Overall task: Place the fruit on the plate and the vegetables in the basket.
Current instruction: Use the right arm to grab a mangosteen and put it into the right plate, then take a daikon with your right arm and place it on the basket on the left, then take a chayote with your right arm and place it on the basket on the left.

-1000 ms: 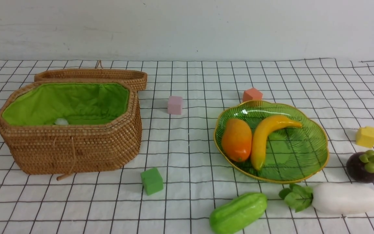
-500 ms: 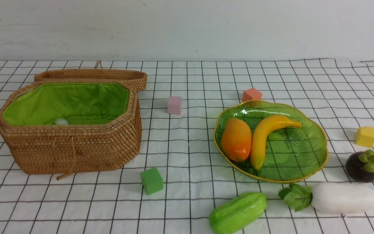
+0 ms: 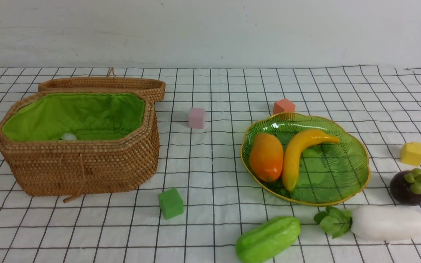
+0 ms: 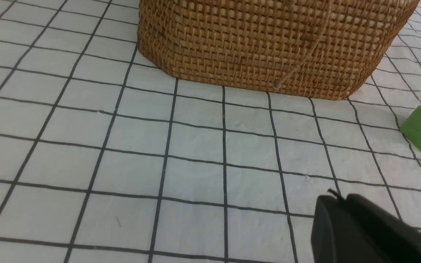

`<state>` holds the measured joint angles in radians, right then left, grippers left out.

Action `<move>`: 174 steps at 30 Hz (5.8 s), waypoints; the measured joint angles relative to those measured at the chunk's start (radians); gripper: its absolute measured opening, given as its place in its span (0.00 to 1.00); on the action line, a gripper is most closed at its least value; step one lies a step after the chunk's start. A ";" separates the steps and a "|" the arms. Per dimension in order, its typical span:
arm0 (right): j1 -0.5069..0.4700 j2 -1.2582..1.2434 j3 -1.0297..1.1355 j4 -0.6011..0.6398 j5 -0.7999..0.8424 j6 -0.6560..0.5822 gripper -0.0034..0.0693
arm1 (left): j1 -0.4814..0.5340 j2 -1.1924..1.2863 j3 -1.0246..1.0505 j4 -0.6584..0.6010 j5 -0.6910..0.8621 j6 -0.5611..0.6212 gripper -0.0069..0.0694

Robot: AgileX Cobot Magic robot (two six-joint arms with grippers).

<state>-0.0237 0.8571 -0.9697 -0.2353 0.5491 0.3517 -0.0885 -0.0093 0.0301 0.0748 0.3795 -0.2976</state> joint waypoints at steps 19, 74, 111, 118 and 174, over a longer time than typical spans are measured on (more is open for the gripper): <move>-0.089 0.757 -0.096 0.142 0.044 0.117 0.97 | 0.000 0.000 0.000 0.000 0.000 0.000 0.15; -0.004 0.765 -0.228 0.604 0.273 -0.154 0.92 | 0.000 0.000 0.001 0.000 0.000 0.000 0.19; 0.040 0.444 0.040 0.428 -0.543 0.437 0.77 | 0.000 0.000 0.001 0.000 0.000 0.000 0.22; 0.272 0.494 -0.337 0.182 -0.431 0.271 0.77 | 0.000 0.000 0.001 0.000 0.000 0.000 0.22; 0.885 1.209 -1.269 0.444 0.451 -0.713 0.85 | 0.000 0.000 0.001 0.000 0.000 0.000 0.28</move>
<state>0.8612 2.0657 -2.2391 0.2085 0.9998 -0.3609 -0.0885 -0.0093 0.0310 0.0744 0.3795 -0.2976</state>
